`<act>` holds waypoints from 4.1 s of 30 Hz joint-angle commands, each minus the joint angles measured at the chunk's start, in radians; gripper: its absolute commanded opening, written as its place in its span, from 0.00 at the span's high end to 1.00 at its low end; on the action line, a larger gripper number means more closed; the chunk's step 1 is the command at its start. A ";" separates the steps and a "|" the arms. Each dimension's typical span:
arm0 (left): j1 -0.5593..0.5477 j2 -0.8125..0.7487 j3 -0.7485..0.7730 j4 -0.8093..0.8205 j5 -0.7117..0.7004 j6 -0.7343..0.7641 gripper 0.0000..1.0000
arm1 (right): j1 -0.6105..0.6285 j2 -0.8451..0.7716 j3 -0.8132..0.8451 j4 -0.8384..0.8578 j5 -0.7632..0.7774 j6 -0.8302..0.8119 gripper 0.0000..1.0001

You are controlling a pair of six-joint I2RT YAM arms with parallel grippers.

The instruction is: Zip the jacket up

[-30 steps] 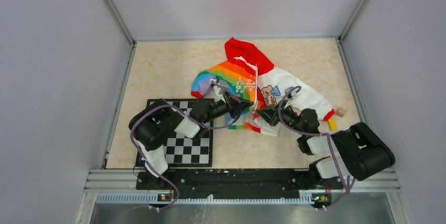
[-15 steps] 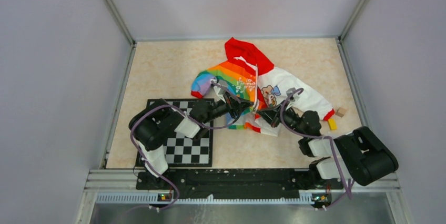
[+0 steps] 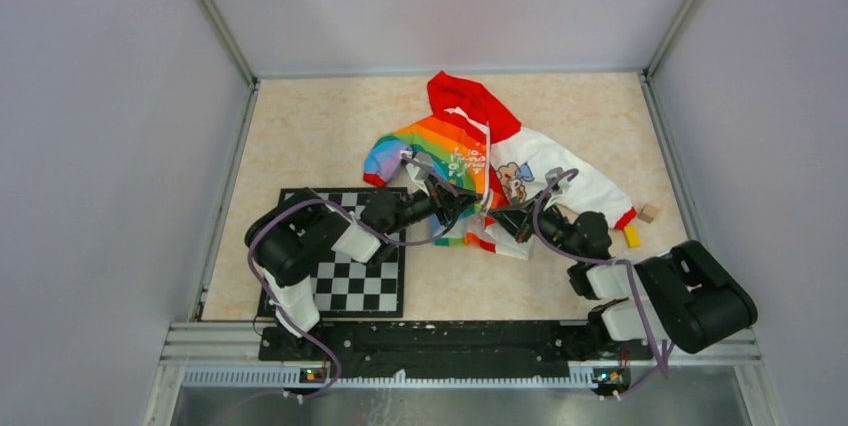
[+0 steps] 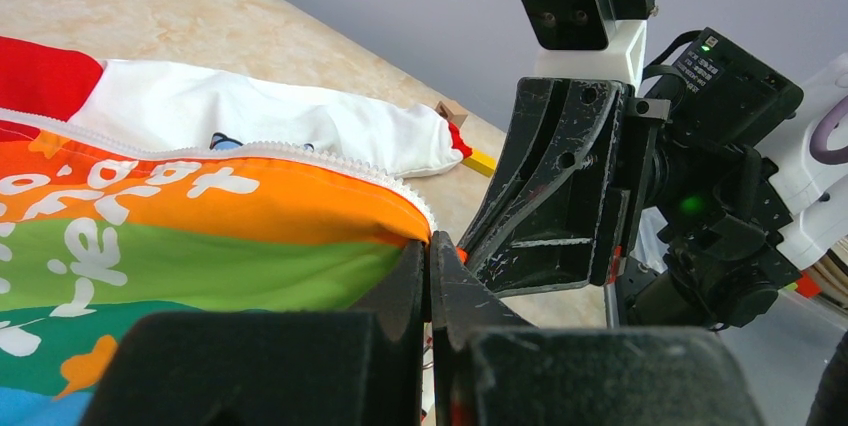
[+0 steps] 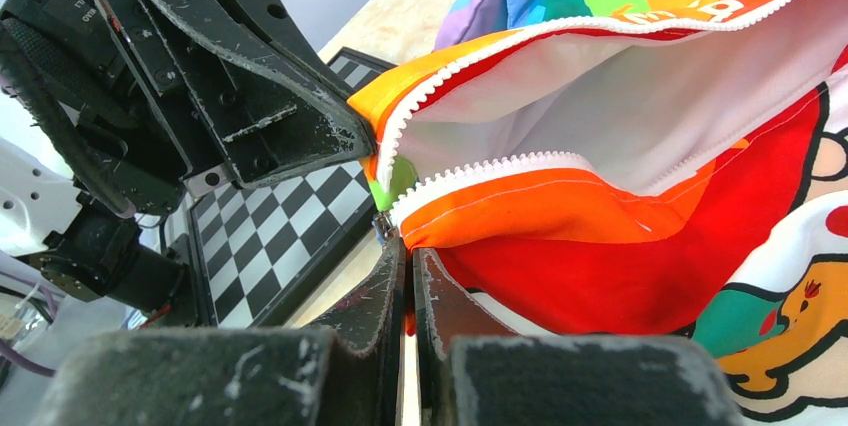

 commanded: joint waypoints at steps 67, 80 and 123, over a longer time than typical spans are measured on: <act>-0.019 -0.012 -0.049 0.286 0.158 -0.142 1.00 | -0.100 0.070 0.095 0.281 0.033 0.311 1.00; 0.007 0.099 -0.071 0.285 0.199 -0.369 1.00 | -0.098 0.145 0.043 0.309 -0.004 0.418 1.00; 0.019 0.073 0.011 -0.400 0.186 -0.335 1.00 | 0.046 -0.135 0.199 -0.885 -0.070 0.091 0.39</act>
